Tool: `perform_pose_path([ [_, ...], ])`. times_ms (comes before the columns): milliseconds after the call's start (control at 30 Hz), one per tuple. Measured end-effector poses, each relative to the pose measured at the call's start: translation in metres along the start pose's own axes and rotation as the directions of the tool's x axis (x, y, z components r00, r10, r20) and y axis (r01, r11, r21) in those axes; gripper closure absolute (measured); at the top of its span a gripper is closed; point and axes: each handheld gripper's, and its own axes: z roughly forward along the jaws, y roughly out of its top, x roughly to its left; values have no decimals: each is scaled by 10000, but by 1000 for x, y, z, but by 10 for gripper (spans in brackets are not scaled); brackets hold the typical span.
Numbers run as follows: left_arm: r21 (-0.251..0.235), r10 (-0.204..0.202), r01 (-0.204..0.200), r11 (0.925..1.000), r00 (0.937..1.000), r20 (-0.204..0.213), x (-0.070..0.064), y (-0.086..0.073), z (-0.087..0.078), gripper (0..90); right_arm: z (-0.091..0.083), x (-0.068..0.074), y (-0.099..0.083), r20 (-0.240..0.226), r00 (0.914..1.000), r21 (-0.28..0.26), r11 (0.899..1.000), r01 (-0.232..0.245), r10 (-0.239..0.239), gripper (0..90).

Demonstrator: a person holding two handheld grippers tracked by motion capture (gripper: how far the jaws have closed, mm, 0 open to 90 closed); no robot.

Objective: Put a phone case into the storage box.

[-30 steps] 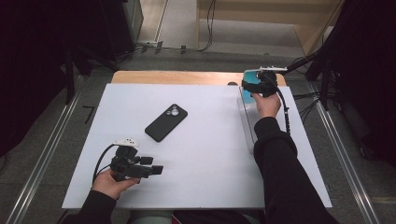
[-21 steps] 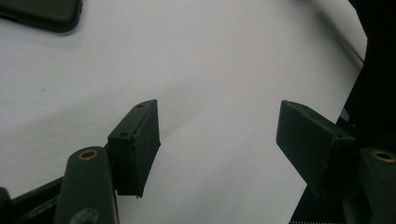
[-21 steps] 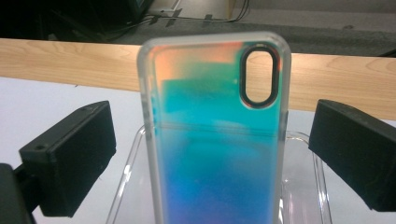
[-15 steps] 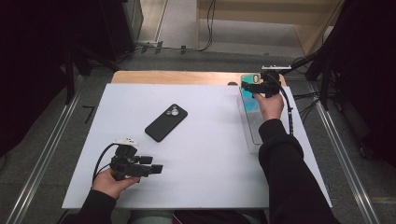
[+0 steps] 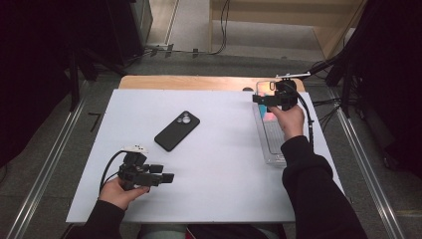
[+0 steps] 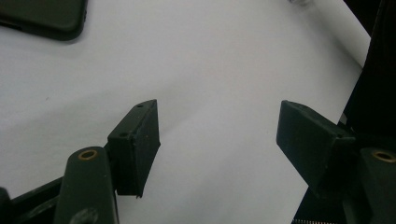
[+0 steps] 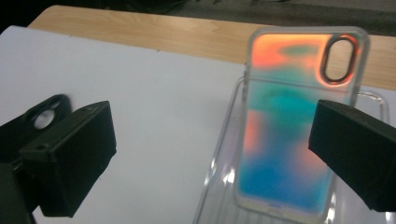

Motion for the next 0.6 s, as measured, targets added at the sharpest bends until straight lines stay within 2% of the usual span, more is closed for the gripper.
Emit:
perform_pose_path([
  [233,18,37,-37,10000,9999,111,2,2,-1,301,-13,14,-11,-690,9971,-77,9995,304,-308,0],
  [467,69,83,-84,9999,9998,165,2,4,0,285,-21,27,-23,-1156,9906,278,9967,762,-725,0],
  [600,55,83,-84,9999,9998,189,3,4,0,285,-23,32,-32,-1542,9840,432,9943,973,-896,6],
])
